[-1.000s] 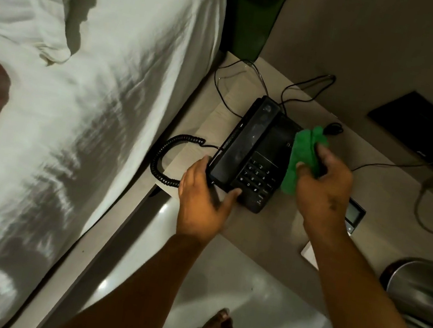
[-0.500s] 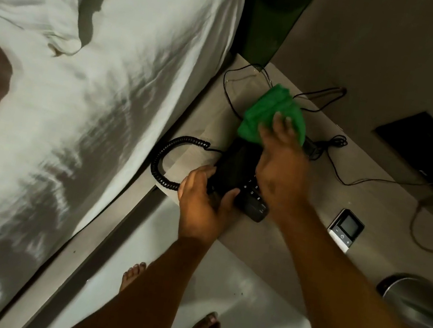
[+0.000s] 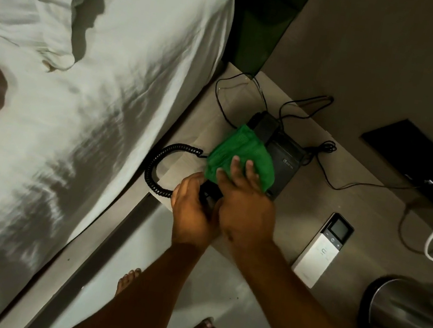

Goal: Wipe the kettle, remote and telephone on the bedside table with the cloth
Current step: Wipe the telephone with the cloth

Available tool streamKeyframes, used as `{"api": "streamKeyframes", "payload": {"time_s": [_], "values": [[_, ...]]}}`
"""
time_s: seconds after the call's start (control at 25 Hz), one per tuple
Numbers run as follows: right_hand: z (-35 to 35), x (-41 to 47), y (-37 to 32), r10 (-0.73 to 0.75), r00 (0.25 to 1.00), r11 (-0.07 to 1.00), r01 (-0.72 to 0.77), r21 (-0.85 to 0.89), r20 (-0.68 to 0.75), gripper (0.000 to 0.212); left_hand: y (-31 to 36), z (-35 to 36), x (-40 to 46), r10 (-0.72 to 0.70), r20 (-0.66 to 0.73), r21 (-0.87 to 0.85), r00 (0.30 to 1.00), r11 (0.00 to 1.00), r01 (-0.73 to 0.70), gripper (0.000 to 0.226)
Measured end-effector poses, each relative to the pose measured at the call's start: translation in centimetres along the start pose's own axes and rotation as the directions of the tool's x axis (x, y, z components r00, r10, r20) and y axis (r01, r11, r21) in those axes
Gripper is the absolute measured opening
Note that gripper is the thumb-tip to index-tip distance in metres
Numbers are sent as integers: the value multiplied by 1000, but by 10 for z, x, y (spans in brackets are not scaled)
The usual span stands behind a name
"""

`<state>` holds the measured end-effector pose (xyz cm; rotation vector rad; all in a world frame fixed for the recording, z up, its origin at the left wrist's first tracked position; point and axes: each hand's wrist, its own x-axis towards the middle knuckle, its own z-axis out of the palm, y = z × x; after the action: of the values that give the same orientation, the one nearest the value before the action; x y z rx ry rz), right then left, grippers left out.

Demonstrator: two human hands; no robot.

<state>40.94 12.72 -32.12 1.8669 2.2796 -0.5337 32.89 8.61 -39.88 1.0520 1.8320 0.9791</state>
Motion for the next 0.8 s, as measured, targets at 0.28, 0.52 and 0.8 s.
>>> {"api": "streamKeyframes", "payload": {"time_s": [0.28,0.52,0.8], "values": [[-62,101,49,296,923,947,-250,200,-246,38,-5,1,1,-11,29,41,1000,999,10,60],[-10,33,56,248,951,967,-234,97,-186,55,-2,1,0,-21,41,60,999,998,19,61],[12,-44,38,141,985,987,-133,-86,104,46,-4,2,-1,16,9,78,1000,997,-17,62]]}}
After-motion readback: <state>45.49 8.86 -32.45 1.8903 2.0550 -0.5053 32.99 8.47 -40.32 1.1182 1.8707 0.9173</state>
